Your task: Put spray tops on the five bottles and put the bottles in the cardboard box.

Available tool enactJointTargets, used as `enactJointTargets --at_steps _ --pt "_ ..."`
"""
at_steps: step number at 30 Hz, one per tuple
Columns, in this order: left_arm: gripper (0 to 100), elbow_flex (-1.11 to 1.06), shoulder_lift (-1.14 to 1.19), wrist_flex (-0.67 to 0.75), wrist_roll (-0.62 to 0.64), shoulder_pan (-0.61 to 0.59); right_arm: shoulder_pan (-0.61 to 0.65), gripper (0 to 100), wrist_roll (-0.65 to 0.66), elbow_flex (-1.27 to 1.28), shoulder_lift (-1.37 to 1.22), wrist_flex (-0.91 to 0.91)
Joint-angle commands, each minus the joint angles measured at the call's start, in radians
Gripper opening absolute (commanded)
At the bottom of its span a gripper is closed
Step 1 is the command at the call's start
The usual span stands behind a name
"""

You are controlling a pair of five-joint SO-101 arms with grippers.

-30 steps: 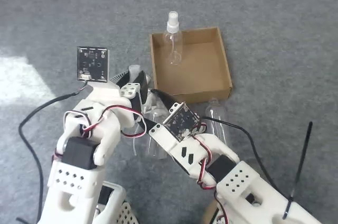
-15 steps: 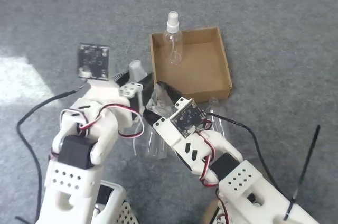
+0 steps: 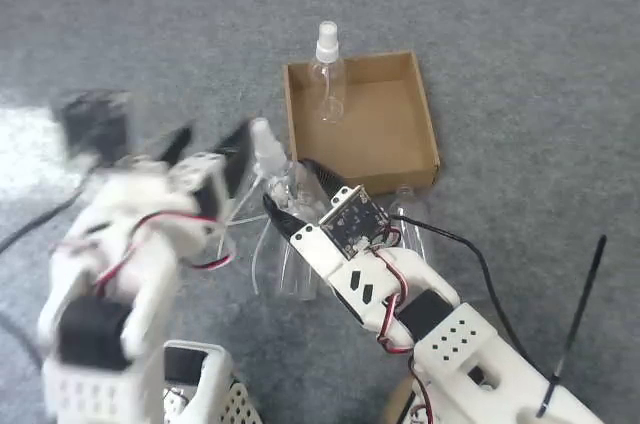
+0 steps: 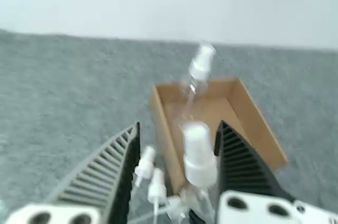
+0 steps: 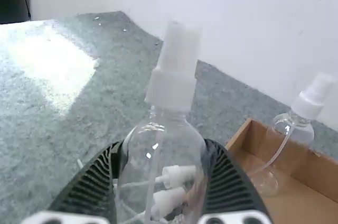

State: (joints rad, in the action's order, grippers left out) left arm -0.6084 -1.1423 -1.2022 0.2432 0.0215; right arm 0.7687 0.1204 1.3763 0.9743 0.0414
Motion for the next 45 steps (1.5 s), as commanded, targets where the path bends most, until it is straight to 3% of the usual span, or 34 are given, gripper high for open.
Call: enactJointTargets --at_steps 1,4,8,18,26,31,42,45 --pt "21 -0.031 -0.173 0.003 -0.015 -0.132 -0.019 0.6 -0.011 -0.077 0.036 -0.070" --pt "21 -0.173 -0.250 0.008 -0.083 -0.121 -0.082 0.6 -0.020 -0.193 0.035 -0.194" --pt "21 -0.352 -0.265 0.087 -0.137 -0.069 -0.179 0.6 -0.133 -0.376 0.031 -0.332" --pt "26 -0.449 -0.273 0.071 -0.169 0.265 -0.183 0.6 -0.133 -0.598 -0.157 -0.427" --pt "33 -0.483 -0.272 0.097 -0.170 0.267 -0.102 0.6 -0.133 -0.707 -0.325 -0.443" --pt "33 -0.621 -0.267 0.276 -0.195 0.216 -0.042 0.6 -0.133 -0.809 -0.295 -0.661" --pt "33 -0.624 -0.265 0.284 -0.212 0.192 -0.045 0.6 -0.126 -0.847 -0.131 -0.908" --pt "33 -0.624 -0.265 0.282 -0.212 0.192 -0.045 0.6 -0.064 -0.847 -0.101 -0.932"
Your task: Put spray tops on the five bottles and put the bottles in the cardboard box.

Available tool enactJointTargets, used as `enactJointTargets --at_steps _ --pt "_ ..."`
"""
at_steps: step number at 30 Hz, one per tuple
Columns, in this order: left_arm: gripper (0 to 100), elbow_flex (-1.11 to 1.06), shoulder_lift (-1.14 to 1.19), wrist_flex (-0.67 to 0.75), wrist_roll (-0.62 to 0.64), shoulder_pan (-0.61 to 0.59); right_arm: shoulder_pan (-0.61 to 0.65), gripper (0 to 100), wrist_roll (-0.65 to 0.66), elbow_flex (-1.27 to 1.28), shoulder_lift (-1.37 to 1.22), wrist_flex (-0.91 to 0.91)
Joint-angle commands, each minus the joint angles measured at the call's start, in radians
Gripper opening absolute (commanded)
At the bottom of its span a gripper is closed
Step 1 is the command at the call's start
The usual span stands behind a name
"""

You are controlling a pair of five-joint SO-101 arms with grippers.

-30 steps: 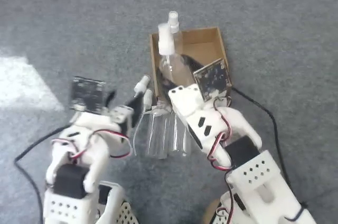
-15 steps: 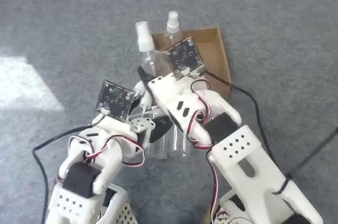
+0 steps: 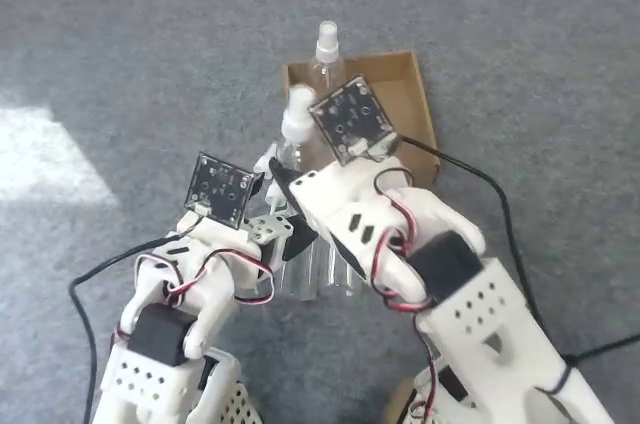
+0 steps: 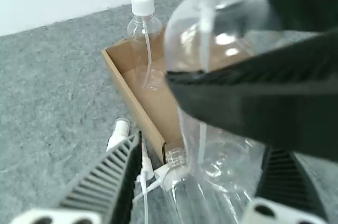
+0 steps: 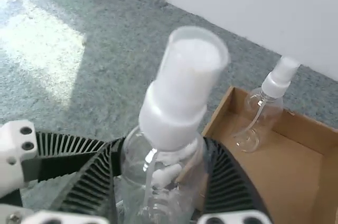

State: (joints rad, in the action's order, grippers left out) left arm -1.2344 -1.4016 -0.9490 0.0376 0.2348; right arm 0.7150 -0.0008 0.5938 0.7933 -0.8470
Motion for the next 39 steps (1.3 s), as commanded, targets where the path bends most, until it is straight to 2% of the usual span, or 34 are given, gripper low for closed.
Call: enactJointTargets --at_steps 1,5,9,14,16,21,23,33,39 --pt "33 0.002 -0.006 0.029 -0.006 -0.021 0.007 0.6 0.083 -0.064 0.087 -0.051" --pt "33 0.001 -0.009 0.028 -0.006 -0.018 -0.087 0.6 0.101 -0.064 0.088 -0.054" --pt "32 -0.001 -0.014 0.025 -0.008 -0.023 -0.282 0.6 0.103 -0.063 0.085 0.022" --pt "19 -0.005 -0.014 0.005 -0.014 -0.032 -0.461 0.6 0.103 -0.066 -0.001 0.191" --pt "13 -0.030 -0.014 0.012 -0.035 -0.092 -0.492 0.6 0.101 -0.066 -0.094 0.289" --pt "1 -0.048 -0.014 0.080 0.003 -0.334 -0.512 0.6 0.101 -0.075 -0.363 0.572" --pt "1 -0.050 -0.006 0.103 0.020 -0.391 -0.512 0.6 0.097 -0.098 -0.461 0.648" --pt "1 -0.088 -0.014 0.155 0.015 -0.404 -0.509 0.6 0.092 -0.245 -0.805 0.871" --pt "1 -0.093 -0.014 0.153 0.015 -0.400 -0.504 0.6 0.092 -0.305 -0.935 0.918"
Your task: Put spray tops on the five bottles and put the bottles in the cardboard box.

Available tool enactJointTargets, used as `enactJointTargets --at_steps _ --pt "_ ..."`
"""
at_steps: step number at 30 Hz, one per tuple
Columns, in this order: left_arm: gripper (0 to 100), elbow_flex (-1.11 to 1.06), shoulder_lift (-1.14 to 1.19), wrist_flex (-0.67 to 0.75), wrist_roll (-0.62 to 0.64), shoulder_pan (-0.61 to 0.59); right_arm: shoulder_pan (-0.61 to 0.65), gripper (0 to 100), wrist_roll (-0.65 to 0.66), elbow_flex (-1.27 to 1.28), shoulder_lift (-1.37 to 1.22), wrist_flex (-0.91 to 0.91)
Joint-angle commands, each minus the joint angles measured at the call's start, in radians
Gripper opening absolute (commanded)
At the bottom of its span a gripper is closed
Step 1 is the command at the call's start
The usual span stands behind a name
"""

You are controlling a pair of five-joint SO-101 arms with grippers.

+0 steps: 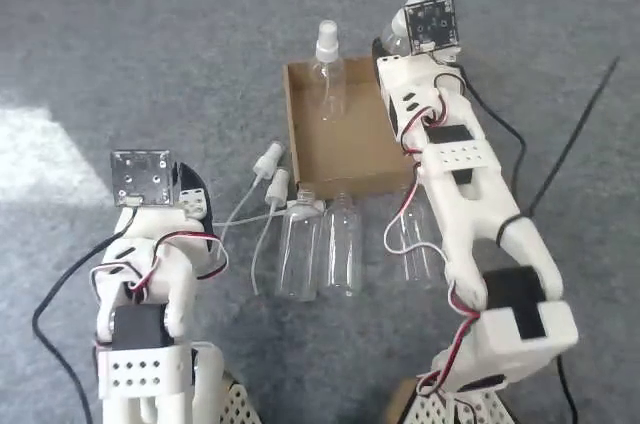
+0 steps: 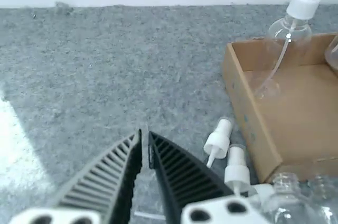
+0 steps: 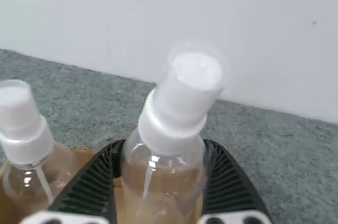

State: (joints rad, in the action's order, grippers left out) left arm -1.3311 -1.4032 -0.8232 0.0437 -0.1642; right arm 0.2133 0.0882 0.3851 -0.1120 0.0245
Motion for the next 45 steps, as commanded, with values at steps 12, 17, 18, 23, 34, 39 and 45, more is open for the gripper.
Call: enactJointTargets --at_steps 12,17,18,23,34,39,45 --pt "1 0.004 -0.012 0.028 0.009 -0.003 -0.002 0.6 0.003 -0.173 -0.177 0.094" --pt "1 0.004 -0.012 0.028 0.009 -0.005 -0.002 0.6 0.003 -0.176 -0.220 0.117" --pt "1 0.004 -0.012 0.028 0.009 -0.005 -0.002 0.6 0.003 -0.176 -0.225 0.117" --pt "1 0.002 -0.012 0.028 0.009 -0.005 0.005 0.6 0.003 -0.175 -0.228 0.117" --pt "1 0.002 -0.012 0.025 0.009 -0.006 0.019 0.7 0.005 -0.175 -0.272 0.117" --pt "1 0.002 -0.012 0.025 0.009 -0.006 0.019 0.7 0.009 -0.175 -0.272 0.117" --pt "1 0.002 -0.011 0.026 0.009 -0.006 0.019 0.7 0.011 -0.173 -0.272 0.117"
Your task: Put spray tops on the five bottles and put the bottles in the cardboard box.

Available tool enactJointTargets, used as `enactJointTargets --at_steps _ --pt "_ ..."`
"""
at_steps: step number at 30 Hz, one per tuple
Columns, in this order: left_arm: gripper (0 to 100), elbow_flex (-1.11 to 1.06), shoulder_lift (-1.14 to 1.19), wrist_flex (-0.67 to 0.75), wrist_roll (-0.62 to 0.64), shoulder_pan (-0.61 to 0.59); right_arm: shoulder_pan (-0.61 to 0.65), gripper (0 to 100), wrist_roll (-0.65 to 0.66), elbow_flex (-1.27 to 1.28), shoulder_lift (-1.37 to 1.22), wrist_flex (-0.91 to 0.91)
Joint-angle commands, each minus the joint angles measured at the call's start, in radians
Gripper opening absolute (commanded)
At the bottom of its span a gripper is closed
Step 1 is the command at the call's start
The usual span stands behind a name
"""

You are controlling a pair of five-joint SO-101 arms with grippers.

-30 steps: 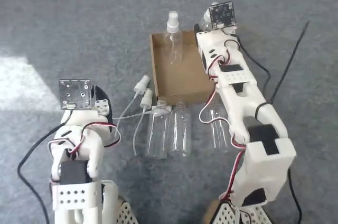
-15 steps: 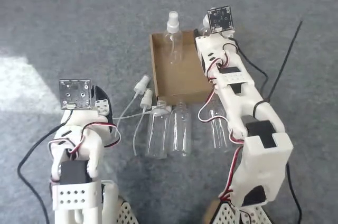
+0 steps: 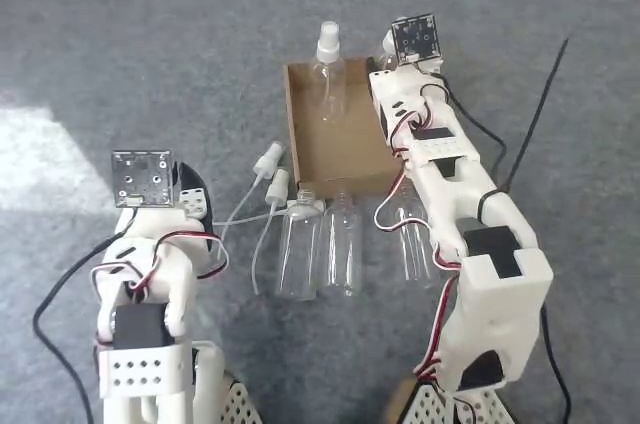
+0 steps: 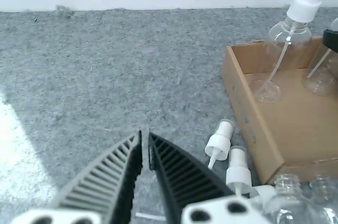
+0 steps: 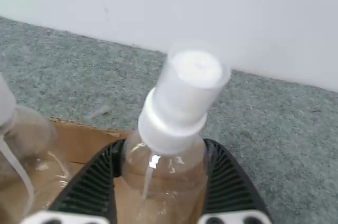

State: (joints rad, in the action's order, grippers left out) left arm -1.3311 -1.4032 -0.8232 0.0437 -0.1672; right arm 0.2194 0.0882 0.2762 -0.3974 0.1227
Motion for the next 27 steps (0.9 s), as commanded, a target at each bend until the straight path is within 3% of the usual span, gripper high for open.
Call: enactJointTargets --at_steps 1,9,22,27 --pt "1 0.002 -0.011 0.026 0.009 -0.003 0.013 0.7 0.011 -0.063 0.013 0.019" --pt "1 0.002 -0.011 0.026 0.009 -0.003 0.013 15.6 0.006 -0.061 0.013 0.012" --pt "1 0.002 -0.012 0.025 0.009 -0.003 0.015 16.9 0.011 -0.060 0.019 0.010" --pt "1 0.002 -0.012 0.025 0.009 -0.003 0.015 25.2 0.012 -0.060 0.019 0.010"
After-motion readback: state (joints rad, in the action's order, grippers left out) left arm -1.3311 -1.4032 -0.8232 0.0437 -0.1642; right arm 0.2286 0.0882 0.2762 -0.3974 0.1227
